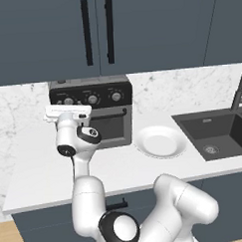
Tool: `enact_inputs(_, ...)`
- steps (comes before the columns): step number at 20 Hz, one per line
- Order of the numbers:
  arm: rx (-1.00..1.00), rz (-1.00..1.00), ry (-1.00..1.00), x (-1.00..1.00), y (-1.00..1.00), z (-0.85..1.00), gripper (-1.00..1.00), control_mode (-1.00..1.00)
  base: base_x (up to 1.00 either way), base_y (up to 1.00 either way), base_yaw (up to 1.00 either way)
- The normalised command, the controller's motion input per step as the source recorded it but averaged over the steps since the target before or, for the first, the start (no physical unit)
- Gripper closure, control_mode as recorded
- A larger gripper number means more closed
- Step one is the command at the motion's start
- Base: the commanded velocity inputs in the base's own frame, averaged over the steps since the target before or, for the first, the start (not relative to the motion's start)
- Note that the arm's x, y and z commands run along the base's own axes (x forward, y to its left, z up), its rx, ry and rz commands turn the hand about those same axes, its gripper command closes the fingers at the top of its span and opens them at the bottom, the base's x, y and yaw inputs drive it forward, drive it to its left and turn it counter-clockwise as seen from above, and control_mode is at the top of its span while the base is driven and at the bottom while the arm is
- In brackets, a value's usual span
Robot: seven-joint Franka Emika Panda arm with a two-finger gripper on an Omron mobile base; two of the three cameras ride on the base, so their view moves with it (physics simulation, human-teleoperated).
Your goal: Pick up the kebab skewer and baguette bread, and place them inside the toaster oven. Close the toaster oven door and start by setting the timer.
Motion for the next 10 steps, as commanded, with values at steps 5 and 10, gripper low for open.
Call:
enact_inputs(5, 0.00, 0.00, 0.00, 0.01, -0.01, 0.00, 1.00, -1.00, 0.00, 0.00, 0.00)
enact_inputs(10, 0.00, 0.00, 0.00, 0.05, 0.00, 0.00, 1.00, -1.00, 0.00, 0.00, 0.00)
